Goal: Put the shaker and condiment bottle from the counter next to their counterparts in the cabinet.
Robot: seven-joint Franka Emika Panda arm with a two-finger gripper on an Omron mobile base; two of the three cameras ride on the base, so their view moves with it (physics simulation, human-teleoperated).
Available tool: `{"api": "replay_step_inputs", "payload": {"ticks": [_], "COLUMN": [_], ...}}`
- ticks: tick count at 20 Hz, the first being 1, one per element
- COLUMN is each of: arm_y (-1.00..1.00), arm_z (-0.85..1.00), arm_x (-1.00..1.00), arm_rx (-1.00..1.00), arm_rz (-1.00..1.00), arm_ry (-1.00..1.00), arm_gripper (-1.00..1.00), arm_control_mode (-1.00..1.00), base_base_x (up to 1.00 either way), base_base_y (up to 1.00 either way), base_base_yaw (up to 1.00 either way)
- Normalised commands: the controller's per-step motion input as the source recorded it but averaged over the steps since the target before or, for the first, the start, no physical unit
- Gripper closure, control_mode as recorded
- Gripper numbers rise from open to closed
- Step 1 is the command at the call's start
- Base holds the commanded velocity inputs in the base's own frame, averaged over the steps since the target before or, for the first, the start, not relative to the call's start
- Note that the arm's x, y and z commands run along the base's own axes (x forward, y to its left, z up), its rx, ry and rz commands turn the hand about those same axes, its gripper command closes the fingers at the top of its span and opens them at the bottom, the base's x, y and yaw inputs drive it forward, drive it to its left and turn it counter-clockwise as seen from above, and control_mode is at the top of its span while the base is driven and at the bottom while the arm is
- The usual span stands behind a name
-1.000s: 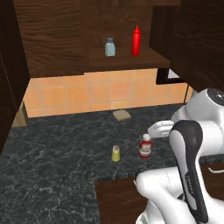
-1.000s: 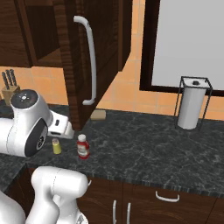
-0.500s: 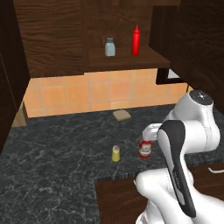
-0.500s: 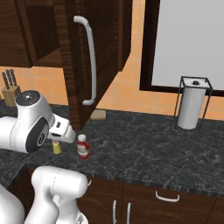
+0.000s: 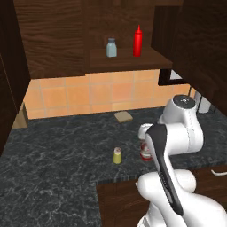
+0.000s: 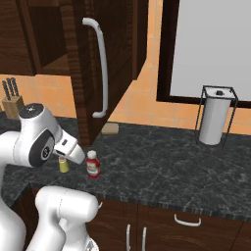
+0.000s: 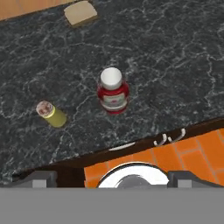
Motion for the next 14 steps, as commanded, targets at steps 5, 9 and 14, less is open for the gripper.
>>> {"api": "replay_step_inputs", "payload": {"ticks": [5, 9, 14], "arm_y": [0.0, 0.0, 0.0], "arm_z": [-0.24, -0.18, -0.18], "arm_x": [0.48, 0.52, 0.24], "arm_rx": [0.0, 0.01, 0.01], "arm_rz": [-0.3, -0.27, -0.16], "arm_ry": [0.0, 0.01, 0.0], "arm_gripper": [-1.0, -1.0, -1.0], "arm_control_mode": [-1.0, -1.0, -1.0], "base_base_x": [0.0, 0.0, 0.0], "base_base_y": [0.0, 0.0, 0.0], "base_base_yaw": [0.0, 0.0, 0.0]}}
